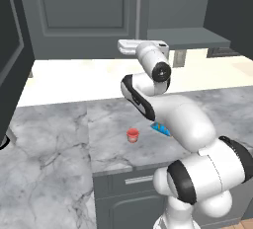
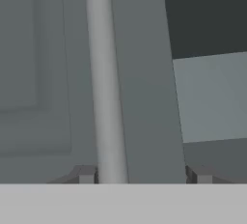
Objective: Pick the pan from the cabinet and place it on the stove. Then turn on the stove burner for the pan.
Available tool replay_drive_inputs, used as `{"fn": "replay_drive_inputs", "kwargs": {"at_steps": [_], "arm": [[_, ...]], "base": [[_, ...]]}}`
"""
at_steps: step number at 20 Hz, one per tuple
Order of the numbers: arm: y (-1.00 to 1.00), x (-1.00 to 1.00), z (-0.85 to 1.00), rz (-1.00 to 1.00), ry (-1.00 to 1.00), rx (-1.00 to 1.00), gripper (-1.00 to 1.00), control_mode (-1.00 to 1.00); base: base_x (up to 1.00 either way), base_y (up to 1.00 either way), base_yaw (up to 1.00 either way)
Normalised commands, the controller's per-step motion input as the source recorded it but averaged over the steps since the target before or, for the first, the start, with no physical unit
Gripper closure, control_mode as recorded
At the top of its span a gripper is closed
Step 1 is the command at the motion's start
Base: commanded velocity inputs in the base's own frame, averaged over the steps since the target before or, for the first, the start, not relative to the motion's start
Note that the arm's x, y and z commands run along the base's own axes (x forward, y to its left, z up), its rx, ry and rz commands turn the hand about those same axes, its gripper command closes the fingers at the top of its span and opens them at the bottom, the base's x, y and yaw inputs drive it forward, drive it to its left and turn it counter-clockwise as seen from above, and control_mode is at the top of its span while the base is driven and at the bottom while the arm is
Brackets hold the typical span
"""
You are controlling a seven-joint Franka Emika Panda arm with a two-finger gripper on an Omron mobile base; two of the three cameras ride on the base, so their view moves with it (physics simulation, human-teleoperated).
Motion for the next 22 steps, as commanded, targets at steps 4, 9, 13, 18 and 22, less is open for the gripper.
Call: {"fn": "replay_drive_inputs", "kwargs": {"at_steps": [4,9,13,18,22], "arm": [[0.55,-0.79,-0.11,0.06,0.0,0.0,1.0,-1.0],[0.63,-0.83,-0.12,0.08,0.0,0.0,1.0,-1.0],[0.73,-0.85,-0.02,0.07,0.0,0.0,1.0,-1.0],[0.76,-0.86,-0.01,0.07,0.0,0.0,1.0,-1.0],[0.77,-0.8,0.0,0.08,0.0,0.0,-1.0,-1.0]], "base": [[0.0,0.0,0.0],[0.0,0.0,0.0],[0.0,0.0,0.0],[0.0,0.0,0.0],[0.0,0.0,0.0]]}}
